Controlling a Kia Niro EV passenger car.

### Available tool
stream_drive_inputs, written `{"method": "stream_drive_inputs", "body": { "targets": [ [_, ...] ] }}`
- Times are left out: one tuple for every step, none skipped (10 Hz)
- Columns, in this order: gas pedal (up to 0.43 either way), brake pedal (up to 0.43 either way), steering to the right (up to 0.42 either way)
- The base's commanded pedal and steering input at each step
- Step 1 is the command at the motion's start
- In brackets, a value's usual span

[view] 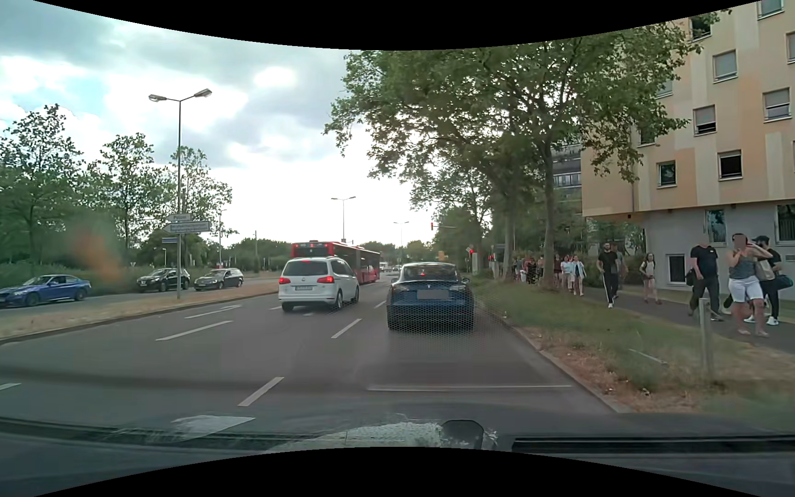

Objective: Follow the waypoints while adhering to traffic rules and regulations

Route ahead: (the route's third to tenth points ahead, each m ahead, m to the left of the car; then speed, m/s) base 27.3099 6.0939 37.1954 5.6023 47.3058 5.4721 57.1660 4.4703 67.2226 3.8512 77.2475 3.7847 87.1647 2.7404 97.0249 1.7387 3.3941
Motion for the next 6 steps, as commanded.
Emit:
{"method": "stream_drive_inputs", "body": {
  "targets": [
    [0.228, 0.0, 0.007],
    [0.209, 0.0, 0.007],
    [0.138, 0.0, 0.006],
    [0.11, 0.0, 0.006],
    [0.11, 0.0, 0.006],
    [0.11, 0.0, 0.005]
  ]
}}
